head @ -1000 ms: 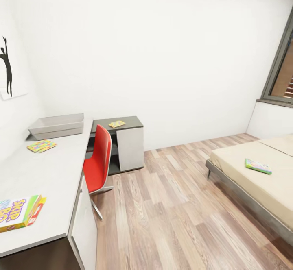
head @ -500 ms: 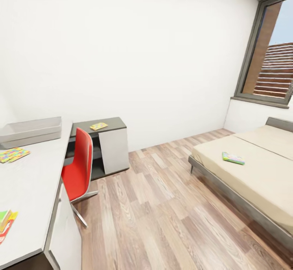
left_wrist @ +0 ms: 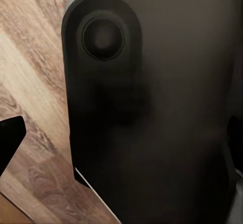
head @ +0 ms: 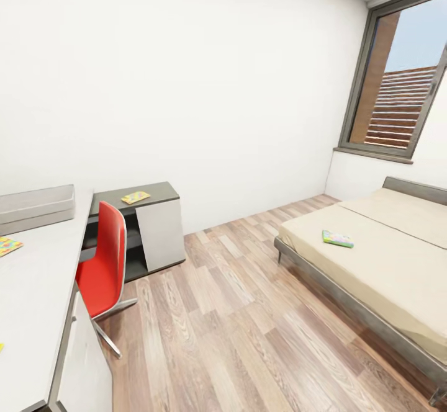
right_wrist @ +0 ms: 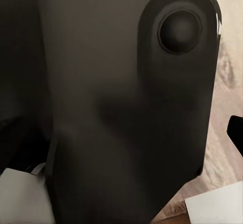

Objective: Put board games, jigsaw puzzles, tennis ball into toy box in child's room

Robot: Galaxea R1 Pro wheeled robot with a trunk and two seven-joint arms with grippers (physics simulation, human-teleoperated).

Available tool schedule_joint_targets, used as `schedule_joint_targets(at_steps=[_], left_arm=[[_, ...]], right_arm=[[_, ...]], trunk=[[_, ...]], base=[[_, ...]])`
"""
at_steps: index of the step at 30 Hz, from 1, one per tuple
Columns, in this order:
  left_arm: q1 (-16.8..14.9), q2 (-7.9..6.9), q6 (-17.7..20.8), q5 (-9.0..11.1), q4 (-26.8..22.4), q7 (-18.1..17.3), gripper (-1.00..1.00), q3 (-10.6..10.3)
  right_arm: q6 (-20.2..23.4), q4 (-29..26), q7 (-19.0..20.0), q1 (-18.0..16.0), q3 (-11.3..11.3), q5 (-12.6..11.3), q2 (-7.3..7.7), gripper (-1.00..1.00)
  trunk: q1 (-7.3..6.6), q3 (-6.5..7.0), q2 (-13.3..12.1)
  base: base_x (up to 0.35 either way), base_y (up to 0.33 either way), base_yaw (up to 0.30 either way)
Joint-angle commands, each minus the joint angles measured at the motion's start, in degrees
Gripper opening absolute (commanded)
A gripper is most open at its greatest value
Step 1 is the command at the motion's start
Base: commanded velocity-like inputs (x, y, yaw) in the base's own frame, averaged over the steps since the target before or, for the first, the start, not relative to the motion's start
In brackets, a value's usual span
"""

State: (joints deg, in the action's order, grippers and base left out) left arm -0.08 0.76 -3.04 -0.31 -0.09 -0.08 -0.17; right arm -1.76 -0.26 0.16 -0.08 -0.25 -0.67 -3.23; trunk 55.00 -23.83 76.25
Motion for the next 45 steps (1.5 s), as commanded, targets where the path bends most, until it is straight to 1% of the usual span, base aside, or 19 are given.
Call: schedule_joint_targets(at_steps=[1,13,20,27,28,29,31,32,35,37,39,40,42,45], left_arm=[[-0.01,-0.01,-0.17,-0.03,0.0,-0.01,1.0,-0.01],[-0.01,-0.21,0.29,-0.11,-0.14,0.06,1.0,0.07],[-0.04,-0.44,0.54,-0.19,-2.42,0.08,1.0,-0.11],[-0.23,-0.6,0.43,-0.28,-2.86,0.48,1.0,-0.76],[-0.26,-0.77,0.34,-0.29,-2.88,0.56,1.0,-0.85],[-0.33,-1.53,0.19,-0.29,-2.97,0.65,1.0,-0.99],[-0.4,-3.93,0.04,-0.3,-3.34,0.43,1.0,-1.05],[-0.42,-4.88,-0.05,-0.3,-3.71,0.34,1.0,-1.07],[-0.44,-6.11,-0.24,-0.36,-4.5,0.22,1.0,-1.28],[-0.44,-6.56,-0.35,-0.37,-4.68,0.2,1.0,-1.39],[-0.44,-6.87,-0.41,-0.35,-4.75,0.18,1.0,-1.48],[-0.45,-7.04,-0.43,-0.36,-4.78,0.18,1.0,-1.52],[-0.45,-7.19,-0.45,-0.38,-4.81,0.17,1.0,-1.58],[-0.45,-7.31,-0.51,-0.39,-4.87,0.17,1.0,-1.5]], right_arm=[[-0.18,0.0,0.02,-0.01,-0.02,-0.05,-0.01,1.0],[-0.26,0.0,0.02,-0.01,0.12,0.2,0.06,1.0],[-0.24,0.0,0.02,-0.01,0.05,0.15,0.02,1.0],[-0.29,0.0,0.02,-0.01,0.04,0.12,-0.16,1.0],[-0.29,0.0,0.02,-0.01,0.0,0.11,-0.17,1.0],[-0.27,0.0,0.02,-0.01,-0.05,0.06,-0.18,1.0],[-0.32,0.0,0.02,-0.01,-0.02,0.02,-0.45,1.0],[-0.43,0.0,0.02,-0.01,-0.07,-0.02,-0.5,1.0],[-2.02,0.0,-0.03,-0.01,-0.19,-0.28,-0.59,1.0],[-3.0,0.0,-0.05,-0.01,-0.31,-1.03,-0.48,1.0],[-3.51,0.0,-0.06,-0.01,-0.59,-2.53,-0.33,1.0],[-3.73,0.0,-0.06,-0.01,-0.78,-3.81,-0.24,1.0],[-3.96,0.0,-0.07,-0.01,-0.95,-5.42,-0.08,1.0],[-4.21,0.0,-0.07,-0.01,-1.36,-6.91,0.16,1.0]], trunk=[[-0.23,0.14,-0.39],[-2.86,2.29,-5.2],[-4.4,3.55,-8.01],[-5.94,4.81,-10.82],[-6.16,4.98,-11.22],[-6.38,5.16,-11.62],[-6.82,5.52,-12.42],[-7.04,5.7,-12.82],[-7.7,6.24,-14.02],[-8.13,6.6,-14.83],[-8.57,6.96,-15.63],[-8.79,7.14,-16.03],[-9.23,7.5,-16.83],[-9.89,8.04,-18.04]], base=[[0.0,0.0,-0.012],[0.0,0.0,-0.002],[0.0,0.0,0.0],[0.0,0.0,0.0],[0.0,0.0,0.0],[0.0,0.0,0.0],[0.0,0.0,-0.006],[0.0,0.0,-0.066],[0.0,0.0,-0.155],[0.0,0.0,-0.233],[0.0,0.0,-0.263],[0.0,0.0,-0.273],[0.0,0.0,-0.278],[0.0,0.0,-0.283]])
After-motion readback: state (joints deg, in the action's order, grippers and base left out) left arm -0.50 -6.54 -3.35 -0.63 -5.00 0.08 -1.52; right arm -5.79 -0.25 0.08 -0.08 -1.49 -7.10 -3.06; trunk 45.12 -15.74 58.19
